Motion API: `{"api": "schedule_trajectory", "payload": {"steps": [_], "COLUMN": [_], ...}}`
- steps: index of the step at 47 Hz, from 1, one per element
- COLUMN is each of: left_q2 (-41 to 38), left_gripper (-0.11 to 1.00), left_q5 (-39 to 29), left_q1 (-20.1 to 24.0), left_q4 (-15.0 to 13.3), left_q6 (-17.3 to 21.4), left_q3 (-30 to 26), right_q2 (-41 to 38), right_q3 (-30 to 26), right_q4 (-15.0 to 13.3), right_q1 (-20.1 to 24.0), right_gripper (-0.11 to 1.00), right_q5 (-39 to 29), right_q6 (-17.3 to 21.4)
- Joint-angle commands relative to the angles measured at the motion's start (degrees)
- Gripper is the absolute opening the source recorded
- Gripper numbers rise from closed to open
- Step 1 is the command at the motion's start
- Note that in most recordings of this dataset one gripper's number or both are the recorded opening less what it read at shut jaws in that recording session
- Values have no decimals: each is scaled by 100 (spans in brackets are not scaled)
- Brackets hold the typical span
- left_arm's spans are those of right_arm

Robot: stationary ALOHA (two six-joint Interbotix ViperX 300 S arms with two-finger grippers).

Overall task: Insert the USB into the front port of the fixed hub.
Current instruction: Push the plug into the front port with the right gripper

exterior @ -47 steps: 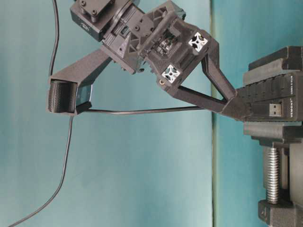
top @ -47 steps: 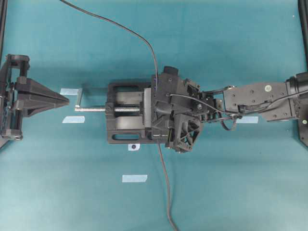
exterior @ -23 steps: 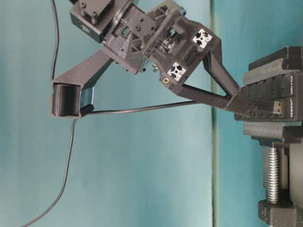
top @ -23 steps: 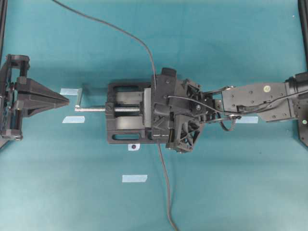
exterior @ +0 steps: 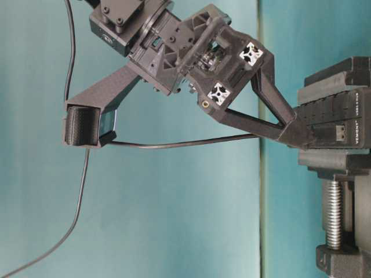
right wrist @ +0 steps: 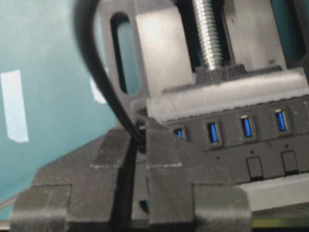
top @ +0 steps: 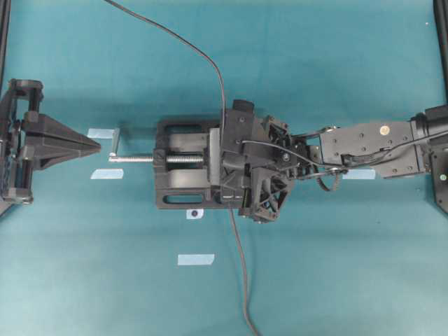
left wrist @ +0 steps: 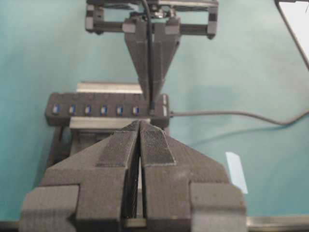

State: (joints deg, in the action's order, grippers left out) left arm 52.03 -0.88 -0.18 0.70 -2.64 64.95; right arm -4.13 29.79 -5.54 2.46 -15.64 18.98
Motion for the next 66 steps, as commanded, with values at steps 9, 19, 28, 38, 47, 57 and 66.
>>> {"api": "schedule_trajectory", "payload": {"steps": [9,19,28,38,47,57,66], "left_q2": [-18,-18,-18,-18,-18,-18,-18], "left_gripper": [0,0,0,0,0,0,0], "left_q5": [70,70,70,70,70,79,132], "left_q1": [-9,-9,-9,-9,-9,-9,-9], "left_q4": [9,9,9,9,9,9,9], "left_q6": [-18,-18,-18,-18,-18,-18,-18], "left_q3": [-70,-62,-53,-44,-35,-18,-18], "right_q2": [35,-62,-141,-176,-176,-185,-193], "right_q3": [-70,-62,-53,-18,88,149,149], "right_q4": [9,97,105,193,325,387,396], "right_q1": [53,105,141,149,202,229,229], "right_gripper": [2,2,2,2,2,2,1], "right_q5": [-9,0,18,-18,-18,0,18], "right_q6": [70,70,70,70,70,70,70]}}
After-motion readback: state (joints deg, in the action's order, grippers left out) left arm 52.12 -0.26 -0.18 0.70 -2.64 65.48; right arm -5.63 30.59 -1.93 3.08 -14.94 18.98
